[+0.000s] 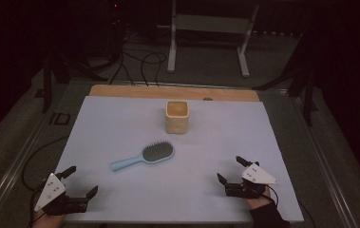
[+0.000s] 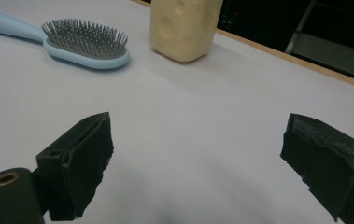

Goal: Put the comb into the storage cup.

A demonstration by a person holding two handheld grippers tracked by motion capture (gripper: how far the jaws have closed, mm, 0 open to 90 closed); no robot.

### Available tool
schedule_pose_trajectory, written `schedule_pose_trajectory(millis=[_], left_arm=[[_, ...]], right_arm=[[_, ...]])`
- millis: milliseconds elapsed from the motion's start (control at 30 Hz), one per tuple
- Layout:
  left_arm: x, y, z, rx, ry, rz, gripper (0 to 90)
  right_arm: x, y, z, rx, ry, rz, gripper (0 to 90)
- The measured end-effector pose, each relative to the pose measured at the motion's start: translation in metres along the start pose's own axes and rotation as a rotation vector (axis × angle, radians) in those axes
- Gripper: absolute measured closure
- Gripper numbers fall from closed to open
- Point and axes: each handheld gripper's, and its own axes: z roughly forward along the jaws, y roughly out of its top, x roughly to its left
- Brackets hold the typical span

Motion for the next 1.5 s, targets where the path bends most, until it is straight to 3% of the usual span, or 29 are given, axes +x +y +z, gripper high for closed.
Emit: schedule_pose_trajectory(millis=[200,467,567,700,967,1167,1500], left_arm=[[0.000,0.001,0.000,0.002,-0.002,-0.002,0.0],[-0.002,0.001,0.002,0.014,-0.012,0.013,0.0],[-0.002,0.001,0.000,-0.001,-0.016,0.001,0.0],[-0.004,0.004,-0.002,-0.002,-0.005,0.020,0.0],[-0.006,0.006,-0.001,0.007,-0.026,0.015,0.0],[-0.011,0.009,-0.001,0.014,-0.056,0.032,0.0],[-0.014,0.022,-0.004,-0.007,-0.079,0.053,0.0]], right_arm=[[0.001,0.001,0.000,-0.016,0.018,0.003,8.7],[0.001,0.000,0.000,-0.028,0.009,0.008,8.7],[0.002,0.002,-0.001,-0.030,0.001,0.000,8.7],[0.002,0.002,-0.001,-0.031,-0.011,0.008,8.7],[0.005,0.004,0.000,-0.021,0.000,-0.016,8.7],[0.007,0.006,-0.002,-0.043,0.011,-0.015,8.7],[0.006,0.005,-0.001,-0.036,0.009,-0.013,8.7]])
